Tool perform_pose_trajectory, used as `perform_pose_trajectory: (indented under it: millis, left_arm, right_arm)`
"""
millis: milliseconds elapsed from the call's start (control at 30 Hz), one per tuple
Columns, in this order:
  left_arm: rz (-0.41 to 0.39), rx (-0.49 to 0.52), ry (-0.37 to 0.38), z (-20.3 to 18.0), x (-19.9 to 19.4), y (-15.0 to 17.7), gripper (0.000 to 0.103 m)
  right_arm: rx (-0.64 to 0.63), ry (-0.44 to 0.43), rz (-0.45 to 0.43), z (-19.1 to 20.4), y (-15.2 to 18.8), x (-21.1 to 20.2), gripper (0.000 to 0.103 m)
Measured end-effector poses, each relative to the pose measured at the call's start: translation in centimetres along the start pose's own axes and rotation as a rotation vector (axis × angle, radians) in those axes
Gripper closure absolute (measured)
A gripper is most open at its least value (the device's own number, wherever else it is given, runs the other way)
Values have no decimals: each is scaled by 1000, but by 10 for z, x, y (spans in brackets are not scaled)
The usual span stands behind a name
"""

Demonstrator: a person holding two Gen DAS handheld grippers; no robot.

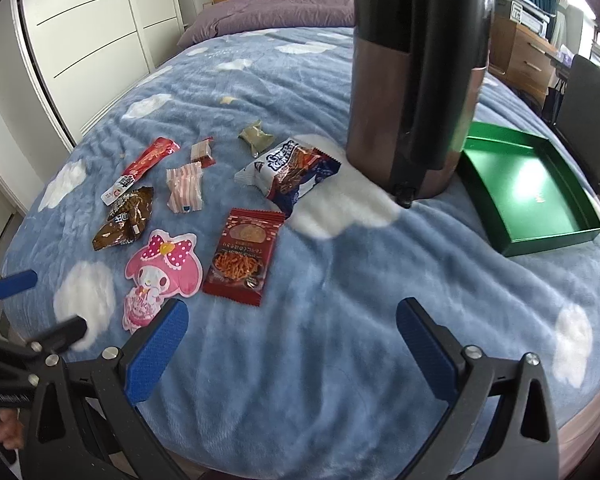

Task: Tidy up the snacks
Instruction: 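Grasp the pink My Melody packet with left tool while right tool grasps red noodle packet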

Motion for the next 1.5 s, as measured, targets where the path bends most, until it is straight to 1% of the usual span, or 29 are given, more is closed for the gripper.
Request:
perform_pose_trajectory:
  millis: [100, 267, 567, 800, 833, 867, 900, 933, 967, 1000, 1033, 1067, 1100, 1133, 1200, 1233, 1300, 1433, 1467, 1500]
  left_arm:
    - [28, 23, 11, -7, 20, -3, 1]
    - [66, 51, 35, -15, 48, -7, 1]
    - [124, 31, 70, -15, 85, -13, 1]
    - [148, 42, 44, -18, 99, -12, 1]
    - [152, 44, 38, -19, 101, -13, 1]
    - [159, 45, 33, -19, 102, -13, 1]
    - [162, 46, 30, -20, 104, -15, 4]
    - [165, 48, 26, -20, 104, -15, 6]
    - [166, 47, 27, -20, 105, -15, 11]
    - [167, 44, 32, -22, 104, -19, 18]
    - [170, 42, 35, -23, 102, -22, 21]
    - [174, 44, 37, -24, 102, -22, 25]
    - [177, 49, 40, -25, 101, -23, 31]
    - [179, 53, 44, -27, 98, -23, 35]
    - [179, 52, 51, -30, 96, -27, 54]
    - [180, 48, 58, -31, 95, -30, 58]
    - [185, 39, 70, -27, 85, -33, 69]
    - [175, 11, 93, -23, 76, -41, 76]
    - [173, 3, 99, -18, 71, -39, 81]
    - [170, -6, 109, -17, 67, -39, 82]
  right_arm:
    - [29, -19, 22, 3, -9, 18, 0]
    - [63, -25, 73, 6, -23, 52, 0]
    - [76, -47, 192, 18, -29, 110, 0]
    - [35, -18, 207, 28, -32, 122, 0]
    - [25, -15, 208, 30, -33, 124, 2]
    - [12, -10, 209, 32, -33, 124, 11]
    - [6, -4, 211, 32, -33, 124, 13]
    - [4, -3, 213, 33, -33, 124, 19]
    - [2, 0, 213, 34, -34, 125, 31]
    - [1, -1, 211, 34, -35, 125, 39]
    - [3, -3, 209, 34, -36, 125, 53]
    - [8, -11, 209, 32, -36, 124, 57]
    - [13, -18, 212, 30, -37, 124, 59]
    - [15, -25, 212, 28, -36, 123, 62]
    - [28, -43, 209, 24, -36, 121, 64]
    - [32, -50, 208, 23, -36, 120, 67]
    - [38, -64, 201, 21, -35, 117, 69]
    - [36, -79, 182, 20, -34, 108, 69]
    - [31, -80, 178, 20, -34, 105, 69]
    - [28, -83, 173, 20, -33, 103, 69]
Point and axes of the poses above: each gripper's, at about its wrist camera, not at the fingertips, and x roughly the way its jaws point, z to its left, y to its underside, the point moved 1 cm from there along x, roughly the way its jaws point, and after that the axes turned 3 degrees about -y, right-handed, at the moved point
